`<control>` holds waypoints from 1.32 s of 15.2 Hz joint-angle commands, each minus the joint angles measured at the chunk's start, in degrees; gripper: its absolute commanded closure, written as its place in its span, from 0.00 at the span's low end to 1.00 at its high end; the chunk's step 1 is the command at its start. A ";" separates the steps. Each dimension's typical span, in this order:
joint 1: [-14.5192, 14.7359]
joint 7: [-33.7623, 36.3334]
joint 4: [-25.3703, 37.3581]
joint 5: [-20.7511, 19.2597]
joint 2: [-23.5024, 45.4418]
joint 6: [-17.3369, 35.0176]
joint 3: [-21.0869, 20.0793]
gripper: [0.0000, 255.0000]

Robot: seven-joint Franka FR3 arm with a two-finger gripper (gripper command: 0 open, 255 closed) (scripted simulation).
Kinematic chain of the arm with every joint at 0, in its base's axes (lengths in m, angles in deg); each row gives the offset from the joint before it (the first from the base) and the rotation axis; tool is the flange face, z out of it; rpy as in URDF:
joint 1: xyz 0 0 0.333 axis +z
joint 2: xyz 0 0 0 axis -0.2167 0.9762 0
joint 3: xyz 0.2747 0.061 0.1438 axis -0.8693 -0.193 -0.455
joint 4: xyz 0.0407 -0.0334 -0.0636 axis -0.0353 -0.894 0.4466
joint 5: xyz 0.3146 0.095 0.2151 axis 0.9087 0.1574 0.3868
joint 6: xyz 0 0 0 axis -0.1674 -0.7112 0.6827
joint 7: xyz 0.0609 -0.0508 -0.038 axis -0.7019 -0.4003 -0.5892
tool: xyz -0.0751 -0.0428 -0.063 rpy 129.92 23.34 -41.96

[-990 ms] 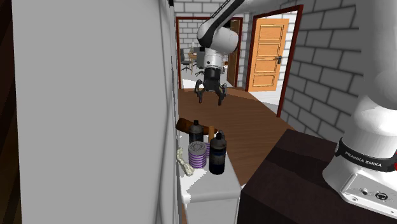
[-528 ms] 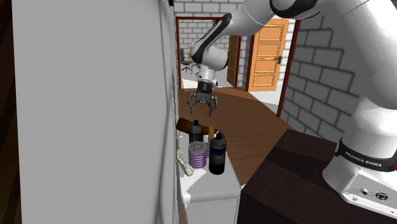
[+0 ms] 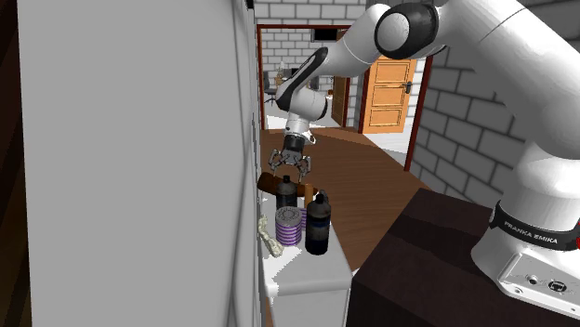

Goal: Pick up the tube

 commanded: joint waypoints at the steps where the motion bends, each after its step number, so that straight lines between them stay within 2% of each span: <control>1: -0.11 -0.50 0.40 0.18 1.25 0.70 -0.09 0.00; 5: -0.16 -0.94 1.16 0.34 2.86 1.44 -0.23 0.00; 6: -0.12 -0.89 1.18 0.35 2.86 1.45 -0.24 1.00; 15: -0.16 -0.94 1.17 0.35 2.87 1.44 -0.22 1.00; 20: -0.06 -0.07 -0.26 0.02 -0.23 -0.03 0.04 1.00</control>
